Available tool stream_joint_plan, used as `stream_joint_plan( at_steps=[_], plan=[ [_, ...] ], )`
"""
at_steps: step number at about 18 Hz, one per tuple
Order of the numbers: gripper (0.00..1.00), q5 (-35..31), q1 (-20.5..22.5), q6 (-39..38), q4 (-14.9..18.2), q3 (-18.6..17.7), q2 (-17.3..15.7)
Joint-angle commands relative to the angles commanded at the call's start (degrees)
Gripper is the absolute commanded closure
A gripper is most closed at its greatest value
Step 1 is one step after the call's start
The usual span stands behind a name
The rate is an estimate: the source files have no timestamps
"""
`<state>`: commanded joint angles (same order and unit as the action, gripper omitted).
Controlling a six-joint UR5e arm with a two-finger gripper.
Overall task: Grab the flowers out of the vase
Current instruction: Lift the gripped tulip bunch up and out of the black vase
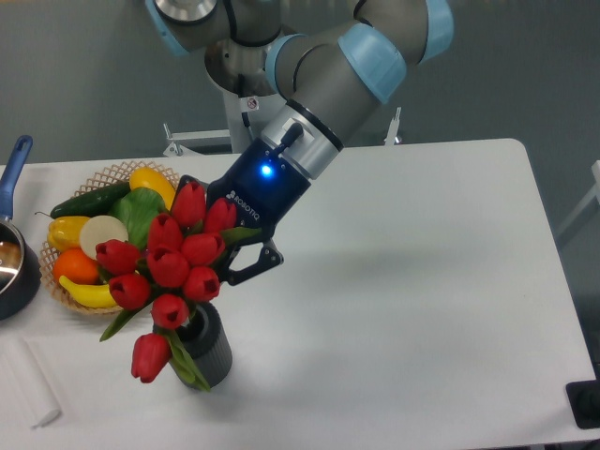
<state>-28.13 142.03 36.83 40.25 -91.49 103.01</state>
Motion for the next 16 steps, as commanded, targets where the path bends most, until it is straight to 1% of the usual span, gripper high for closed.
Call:
stream_joint_plan(
  at_steps=[3, 7, 12, 14, 16],
  plan=[
    [0.56, 0.00, 0.18, 0.00, 0.00, 0.53, -0.18],
    [0.56, 0.09, 0.97, -0.26, 0.09, 2.10, -0.18],
    [0.57, 0.09, 2.28, -3.25, 0.09, 5.53, 0.17],
    [0.56, 0.09, 2.55, -3.16, 0.00, 6.33, 0.52],
    [0.57, 0.18, 3.86, -2.99, 0.09, 7.12, 0.61]
  ],
)
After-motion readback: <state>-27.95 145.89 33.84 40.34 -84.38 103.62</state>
